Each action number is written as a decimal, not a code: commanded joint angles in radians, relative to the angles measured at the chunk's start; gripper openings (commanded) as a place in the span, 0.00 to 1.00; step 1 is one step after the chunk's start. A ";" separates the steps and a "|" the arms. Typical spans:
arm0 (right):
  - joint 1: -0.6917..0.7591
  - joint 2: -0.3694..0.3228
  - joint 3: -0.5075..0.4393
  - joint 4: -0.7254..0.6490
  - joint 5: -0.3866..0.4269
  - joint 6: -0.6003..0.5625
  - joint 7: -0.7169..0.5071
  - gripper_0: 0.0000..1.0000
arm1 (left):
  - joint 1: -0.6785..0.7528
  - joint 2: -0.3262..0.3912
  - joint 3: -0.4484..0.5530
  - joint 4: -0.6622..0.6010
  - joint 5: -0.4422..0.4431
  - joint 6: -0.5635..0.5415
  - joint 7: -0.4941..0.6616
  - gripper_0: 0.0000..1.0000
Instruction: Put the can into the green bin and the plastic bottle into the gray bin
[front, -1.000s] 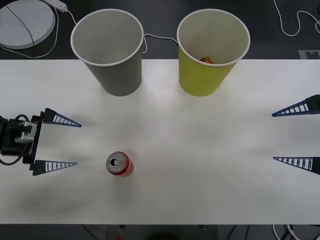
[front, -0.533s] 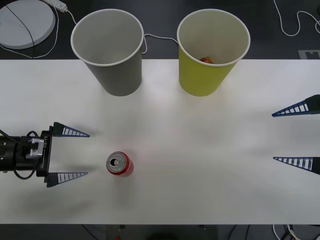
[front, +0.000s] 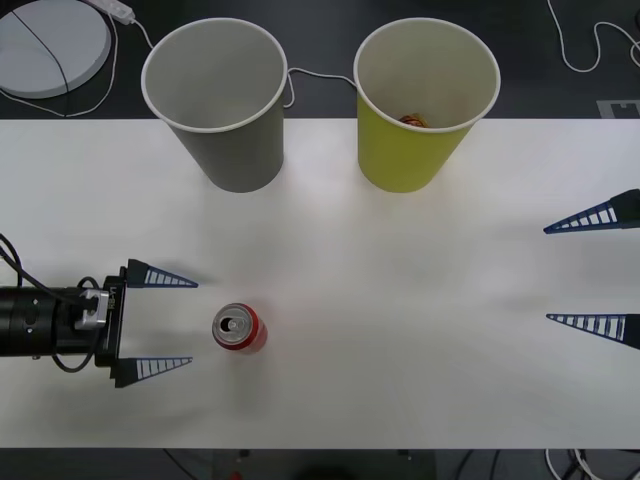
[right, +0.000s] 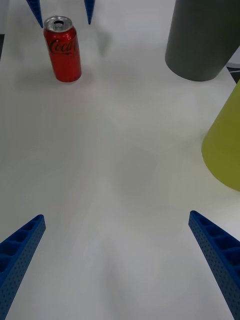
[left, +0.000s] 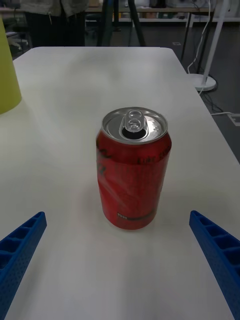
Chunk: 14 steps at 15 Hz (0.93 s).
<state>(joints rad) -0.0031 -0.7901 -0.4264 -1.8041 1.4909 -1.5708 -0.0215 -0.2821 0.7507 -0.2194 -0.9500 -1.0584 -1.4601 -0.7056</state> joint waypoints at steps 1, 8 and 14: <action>0.000 0.000 0.000 0.000 0.000 0.000 0.000 1.00 | 0.001 -0.039 -0.002 0.025 0.000 0.001 -0.005 1.00; 0.000 0.000 0.000 0.000 0.000 0.000 0.000 1.00 | 0.006 -0.122 0.000 0.039 -0.003 0.043 -0.012 1.00; 0.000 0.000 0.000 0.000 0.000 0.000 0.000 1.00 | 0.006 -0.182 0.000 0.039 -0.012 0.070 -0.014 1.00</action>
<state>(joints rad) -0.0031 -0.7900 -0.4264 -1.8041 1.4909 -1.5708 -0.0215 -0.2762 0.5773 -0.2195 -0.9110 -1.0674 -1.3941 -0.7191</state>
